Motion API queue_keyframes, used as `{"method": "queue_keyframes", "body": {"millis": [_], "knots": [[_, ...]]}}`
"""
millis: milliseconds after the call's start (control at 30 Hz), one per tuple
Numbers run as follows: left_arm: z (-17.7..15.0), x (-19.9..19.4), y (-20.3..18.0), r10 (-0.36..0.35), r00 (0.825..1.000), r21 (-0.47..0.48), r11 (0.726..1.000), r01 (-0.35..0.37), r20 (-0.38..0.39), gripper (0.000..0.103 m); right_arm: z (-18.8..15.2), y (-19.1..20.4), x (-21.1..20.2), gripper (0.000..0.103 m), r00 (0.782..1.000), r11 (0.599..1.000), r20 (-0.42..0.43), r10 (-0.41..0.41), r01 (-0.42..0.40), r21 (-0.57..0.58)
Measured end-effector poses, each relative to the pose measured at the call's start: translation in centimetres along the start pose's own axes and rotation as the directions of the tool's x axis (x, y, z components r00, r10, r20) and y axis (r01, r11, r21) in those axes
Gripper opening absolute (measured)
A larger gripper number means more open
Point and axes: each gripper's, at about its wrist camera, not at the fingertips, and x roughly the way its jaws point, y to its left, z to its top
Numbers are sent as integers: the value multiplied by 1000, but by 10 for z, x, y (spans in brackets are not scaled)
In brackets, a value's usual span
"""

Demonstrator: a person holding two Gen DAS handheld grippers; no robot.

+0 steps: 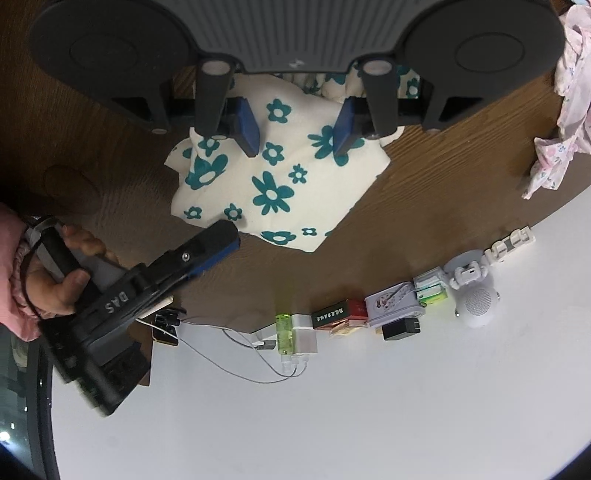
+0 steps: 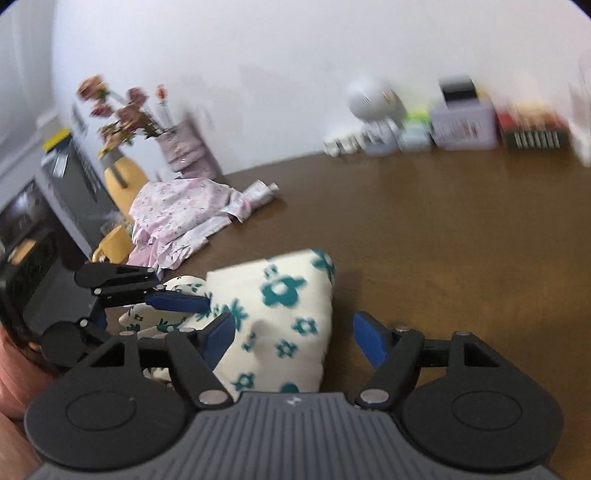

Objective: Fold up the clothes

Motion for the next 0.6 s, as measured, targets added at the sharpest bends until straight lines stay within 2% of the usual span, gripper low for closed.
{"method": "queue_keyframes", "body": {"millis": [167, 267, 400, 500, 600], "knots": [[-6, -2, 2, -13, 1000, -1, 1000, 13, 25, 43, -9, -9, 12, 70, 998, 996, -26, 50, -48, 76], [-9, -4, 4, -18, 999, -2, 1000, 18, 32, 44, -13, -6, 19, 63, 996, 993, -38, 78, -74, 91], [-13, -5, 7, -14, 999, -20, 1000, 15, 40, 45, -21, -3, 20, 62, 997, 987, -10, 79, -77, 140], [-17, -6, 10, -4, 999, -43, 999, 6, 45, 48, -27, -7, 18, 53, 996, 974, 17, 83, -84, 212], [-20, -6, 14, -7, 999, -75, 997, 11, 52, 49, -34, -14, 14, 48, 995, 959, 42, 92, -100, 266]]}}
